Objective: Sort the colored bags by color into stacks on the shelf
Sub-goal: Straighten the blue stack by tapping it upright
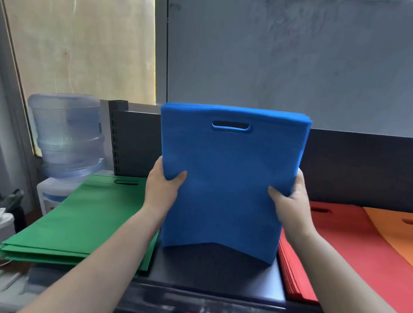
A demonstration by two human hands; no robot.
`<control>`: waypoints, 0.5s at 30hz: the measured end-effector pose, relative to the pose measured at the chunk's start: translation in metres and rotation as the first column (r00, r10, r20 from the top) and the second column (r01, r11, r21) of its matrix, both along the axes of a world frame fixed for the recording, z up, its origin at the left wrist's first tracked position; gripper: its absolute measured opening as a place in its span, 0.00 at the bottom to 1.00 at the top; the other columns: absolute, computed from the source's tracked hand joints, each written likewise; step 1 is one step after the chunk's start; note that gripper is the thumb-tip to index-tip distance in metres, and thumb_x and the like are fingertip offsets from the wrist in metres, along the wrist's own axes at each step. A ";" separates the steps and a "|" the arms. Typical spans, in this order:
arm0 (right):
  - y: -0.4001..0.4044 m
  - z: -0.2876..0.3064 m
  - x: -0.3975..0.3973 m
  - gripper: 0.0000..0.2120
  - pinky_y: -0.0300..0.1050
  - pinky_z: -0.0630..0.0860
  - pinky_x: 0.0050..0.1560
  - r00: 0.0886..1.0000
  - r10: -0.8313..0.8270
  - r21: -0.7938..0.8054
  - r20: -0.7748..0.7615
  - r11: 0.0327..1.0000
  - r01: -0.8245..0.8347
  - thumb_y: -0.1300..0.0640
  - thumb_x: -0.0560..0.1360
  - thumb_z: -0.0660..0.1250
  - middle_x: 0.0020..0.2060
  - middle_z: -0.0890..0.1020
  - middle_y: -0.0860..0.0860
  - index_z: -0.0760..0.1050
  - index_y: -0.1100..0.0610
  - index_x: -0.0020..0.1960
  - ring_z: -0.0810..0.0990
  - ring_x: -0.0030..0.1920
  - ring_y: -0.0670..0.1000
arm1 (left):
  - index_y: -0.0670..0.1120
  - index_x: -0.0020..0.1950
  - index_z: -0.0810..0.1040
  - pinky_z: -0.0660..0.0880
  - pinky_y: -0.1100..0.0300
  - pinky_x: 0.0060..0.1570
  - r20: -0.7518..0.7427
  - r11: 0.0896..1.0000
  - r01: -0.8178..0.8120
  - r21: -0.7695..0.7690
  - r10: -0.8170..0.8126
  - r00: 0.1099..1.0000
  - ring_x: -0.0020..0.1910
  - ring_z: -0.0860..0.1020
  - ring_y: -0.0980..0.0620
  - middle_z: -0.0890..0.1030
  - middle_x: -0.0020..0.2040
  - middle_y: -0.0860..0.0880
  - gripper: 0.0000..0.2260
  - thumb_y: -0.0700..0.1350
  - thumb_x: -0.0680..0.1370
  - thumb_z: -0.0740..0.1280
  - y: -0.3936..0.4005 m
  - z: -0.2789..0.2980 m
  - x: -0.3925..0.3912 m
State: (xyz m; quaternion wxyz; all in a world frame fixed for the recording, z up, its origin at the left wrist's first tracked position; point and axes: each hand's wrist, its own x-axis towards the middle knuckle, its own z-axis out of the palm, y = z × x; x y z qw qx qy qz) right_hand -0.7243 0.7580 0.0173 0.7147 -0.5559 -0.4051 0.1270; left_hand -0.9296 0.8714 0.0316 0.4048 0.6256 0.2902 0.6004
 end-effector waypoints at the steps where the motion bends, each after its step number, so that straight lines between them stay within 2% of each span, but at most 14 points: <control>1: 0.000 0.003 -0.002 0.29 0.42 0.78 0.49 1.000 0.019 0.005 0.000 1.000 -0.019 0.67 0.73 0.63 0.46 0.81 0.35 0.69 0.31 0.55 0.80 0.48 0.38 | 0.48 0.55 0.73 0.73 0.72 0.39 0.008 1.000 0.007 0.028 -0.007 1.000 0.44 0.79 0.60 0.78 0.46 0.58 0.13 0.33 0.76 0.66 -0.001 0.003 0.000; 3: 0.001 0.011 -0.004 0.29 0.42 0.79 0.50 0.998 0.066 0.005 0.018 0.998 -0.066 0.64 0.72 0.63 0.48 0.81 0.36 0.68 0.31 0.59 0.81 0.51 0.42 | 0.47 0.56 0.74 0.72 0.75 0.38 -0.027 0.996 0.010 0.084 -0.008 1.000 0.42 0.79 0.64 0.79 0.46 0.58 0.11 0.34 0.77 0.65 -0.002 0.009 0.001; 4: 0.002 0.013 -0.005 0.29 0.42 0.79 0.49 0.996 0.088 -0.001 0.026 0.996 -0.088 0.63 0.71 0.64 0.49 0.81 0.36 0.67 0.32 0.61 0.81 0.51 0.42 | 0.46 0.57 0.74 0.72 0.74 0.40 -0.052 0.996 0.011 0.090 -0.007 0.999 0.44 0.79 0.62 0.79 0.47 0.57 0.12 0.34 0.77 0.66 -0.001 0.010 0.001; 6: 0.001 0.011 -0.006 0.30 0.41 0.78 0.49 0.991 0.133 -0.023 0.008 0.991 -0.133 0.64 0.72 0.66 0.50 0.81 0.37 0.66 0.35 0.65 0.81 0.52 0.41 | 0.43 0.63 0.72 0.74 0.65 0.50 -0.060 0.999 0.042 0.021 -0.040 0.997 0.51 0.78 0.53 0.79 0.52 0.52 0.16 0.35 0.76 0.67 -0.001 0.007 0.000; 8: -0.003 0.002 -0.007 0.31 0.43 0.77 0.51 0.986 0.163 -0.038 -0.037 0.986 -0.164 0.67 0.73 0.65 0.52 0.80 0.39 0.64 0.41 0.67 0.80 0.54 0.43 | 0.44 0.67 0.70 0.74 0.56 0.56 -0.006 0.991 0.111 -0.075 -0.112 0.994 0.56 0.77 0.50 0.78 0.57 0.50 0.20 0.34 0.76 0.67 -0.001 -0.002 -0.004; 12: -0.008 -0.006 -0.010 0.28 0.46 0.77 0.54 0.991 0.127 -0.023 -0.044 0.991 -0.128 0.69 0.75 0.62 0.54 0.79 0.42 0.64 0.46 0.70 0.79 0.57 0.47 | 0.50 0.61 0.72 0.76 0.61 0.49 0.084 0.977 0.178 -0.117 -0.169 0.982 0.51 0.79 0.56 0.79 0.52 0.57 0.15 0.35 0.78 0.65 -0.004 -0.013 -0.010; 15: -0.007 0.003 -0.015 0.26 0.50 0.77 0.57 0.993 0.115 -0.005 0.023 0.993 -0.115 0.70 0.76 0.58 0.55 0.80 0.47 0.67 0.48 0.68 0.79 0.57 0.50 | 0.50 0.55 0.75 0.79 0.61 0.49 0.071 0.978 0.199 -0.064 -0.194 0.978 0.47 0.81 0.57 0.81 0.50 0.54 0.12 0.34 0.79 0.62 -0.009 -0.008 -0.005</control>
